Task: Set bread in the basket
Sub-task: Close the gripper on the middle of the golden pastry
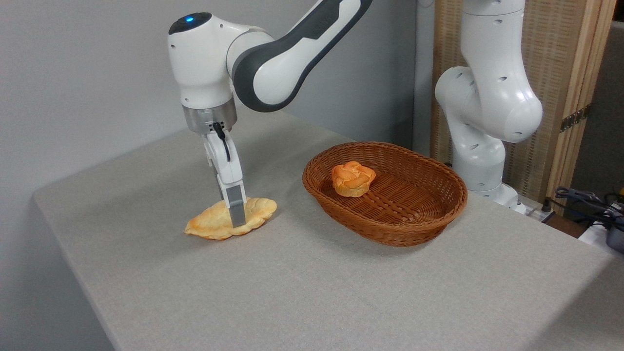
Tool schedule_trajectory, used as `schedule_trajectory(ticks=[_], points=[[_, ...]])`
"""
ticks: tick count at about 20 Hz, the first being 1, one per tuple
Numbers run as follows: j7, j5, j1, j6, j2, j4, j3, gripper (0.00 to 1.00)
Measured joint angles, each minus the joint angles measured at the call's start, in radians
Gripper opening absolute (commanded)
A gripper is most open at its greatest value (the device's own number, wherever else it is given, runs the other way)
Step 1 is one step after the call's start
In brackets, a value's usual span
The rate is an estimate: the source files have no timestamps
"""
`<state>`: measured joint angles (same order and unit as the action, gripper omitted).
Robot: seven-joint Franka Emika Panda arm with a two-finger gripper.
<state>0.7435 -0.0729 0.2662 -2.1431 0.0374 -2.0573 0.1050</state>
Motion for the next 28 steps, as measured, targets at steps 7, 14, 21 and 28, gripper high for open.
schedule_trajectory(ticks=[7, 14, 21, 28], points=[[0.000, 0.061, -0.002, -0.011, 0.049, 0.001, -0.002, 0.59], [0.016, 0.062, -0.003, -0.014, 0.056, 0.012, -0.019, 0.17], [0.021, 0.062, -0.004, -0.014, 0.056, 0.018, -0.029, 0.16], [0.021, 0.062, -0.004, -0.014, 0.053, 0.024, -0.032, 0.18]])
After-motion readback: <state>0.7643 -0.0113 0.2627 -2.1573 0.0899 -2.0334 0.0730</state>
